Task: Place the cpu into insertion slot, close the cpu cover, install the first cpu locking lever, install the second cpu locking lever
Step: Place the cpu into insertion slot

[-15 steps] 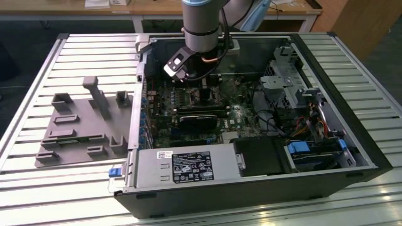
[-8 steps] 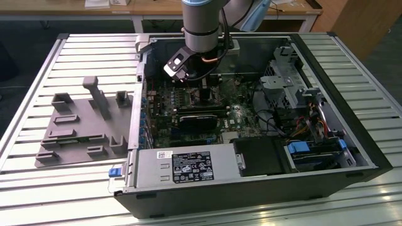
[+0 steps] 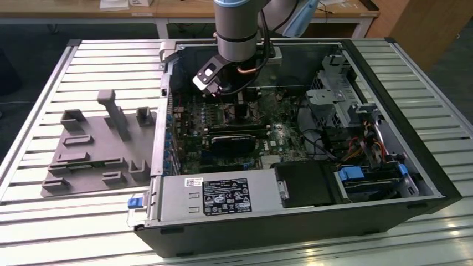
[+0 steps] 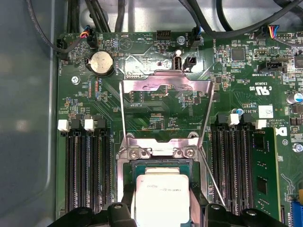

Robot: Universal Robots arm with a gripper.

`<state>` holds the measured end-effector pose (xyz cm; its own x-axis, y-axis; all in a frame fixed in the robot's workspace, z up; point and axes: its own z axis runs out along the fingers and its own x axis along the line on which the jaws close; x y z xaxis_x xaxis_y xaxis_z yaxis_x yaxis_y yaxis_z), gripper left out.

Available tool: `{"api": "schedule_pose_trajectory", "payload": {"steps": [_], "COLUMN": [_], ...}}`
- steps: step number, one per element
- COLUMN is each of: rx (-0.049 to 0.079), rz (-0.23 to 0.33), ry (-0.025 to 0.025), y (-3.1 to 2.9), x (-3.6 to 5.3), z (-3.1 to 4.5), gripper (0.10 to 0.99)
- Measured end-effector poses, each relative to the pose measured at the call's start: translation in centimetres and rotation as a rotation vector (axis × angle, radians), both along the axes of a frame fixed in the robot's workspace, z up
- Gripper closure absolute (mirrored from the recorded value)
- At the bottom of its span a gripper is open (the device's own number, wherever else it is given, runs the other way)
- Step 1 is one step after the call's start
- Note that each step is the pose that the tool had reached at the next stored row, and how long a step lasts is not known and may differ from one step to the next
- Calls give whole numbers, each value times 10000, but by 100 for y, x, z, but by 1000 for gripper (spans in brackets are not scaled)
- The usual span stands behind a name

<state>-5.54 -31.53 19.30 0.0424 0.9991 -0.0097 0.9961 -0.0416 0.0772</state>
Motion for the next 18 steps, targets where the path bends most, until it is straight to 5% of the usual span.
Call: {"api": "schedule_pose_trajectory", "payload": {"steps": [4,18], "rx": [3,3], "rz": [0,1], "ry": [-2,-4], "y": [1,0], "x": [0,0], "z": [-1,36], "gripper": [475,475]}}
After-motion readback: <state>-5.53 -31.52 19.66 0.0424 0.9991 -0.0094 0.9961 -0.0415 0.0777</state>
